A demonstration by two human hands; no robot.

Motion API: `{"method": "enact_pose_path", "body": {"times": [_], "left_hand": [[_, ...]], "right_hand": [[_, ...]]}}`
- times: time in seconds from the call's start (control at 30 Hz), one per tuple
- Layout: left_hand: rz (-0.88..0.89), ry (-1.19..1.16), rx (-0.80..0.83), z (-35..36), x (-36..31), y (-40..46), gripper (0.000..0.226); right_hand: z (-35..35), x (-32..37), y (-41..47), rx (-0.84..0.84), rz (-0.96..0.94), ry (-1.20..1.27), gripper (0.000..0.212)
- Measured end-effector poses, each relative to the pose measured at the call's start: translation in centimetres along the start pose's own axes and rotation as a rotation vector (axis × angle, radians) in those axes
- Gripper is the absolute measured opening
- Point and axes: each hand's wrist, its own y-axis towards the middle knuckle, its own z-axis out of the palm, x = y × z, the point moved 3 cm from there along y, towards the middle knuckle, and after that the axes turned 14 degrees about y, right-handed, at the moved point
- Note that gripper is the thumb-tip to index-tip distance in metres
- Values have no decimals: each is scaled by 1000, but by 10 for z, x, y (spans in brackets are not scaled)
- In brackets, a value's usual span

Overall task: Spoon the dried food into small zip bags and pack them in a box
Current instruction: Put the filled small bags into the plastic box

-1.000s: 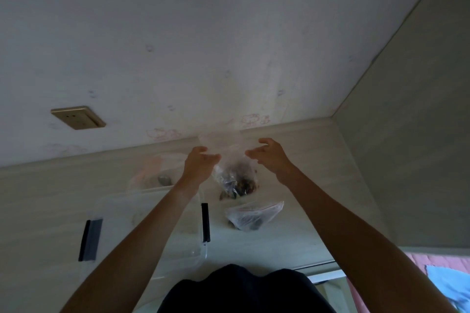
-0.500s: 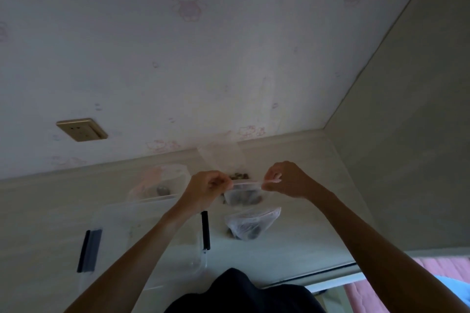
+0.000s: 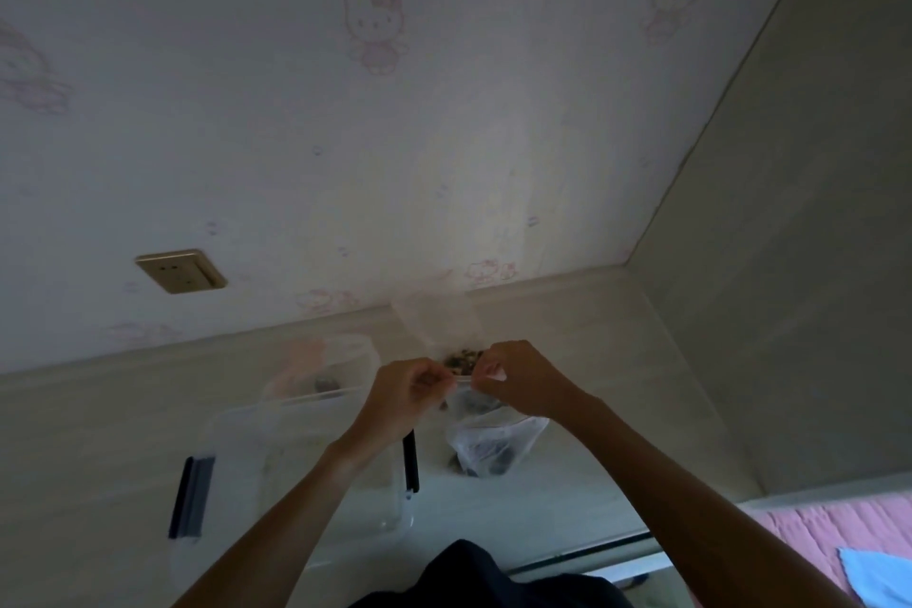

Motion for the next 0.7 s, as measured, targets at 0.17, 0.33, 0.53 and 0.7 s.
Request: {"method": "enact_pose_path", "body": {"times": [0.17, 0.33, 0.53, 0.7], "left_hand": [[16, -15, -24, 2, -1, -2, 4], [35, 11, -50, -1, -3, -2, 12], [28, 23, -25, 2, -3, -3, 23], [58, 46, 4, 5, -4, -4, 44]], "right_hand": [[8, 0, -1, -20, 17, 31, 13], [7, 4, 0, -30, -5, 20, 13], [13, 7, 2, -22, -8, 11, 19], [16, 9, 5, -18, 3, -40, 19]]}}
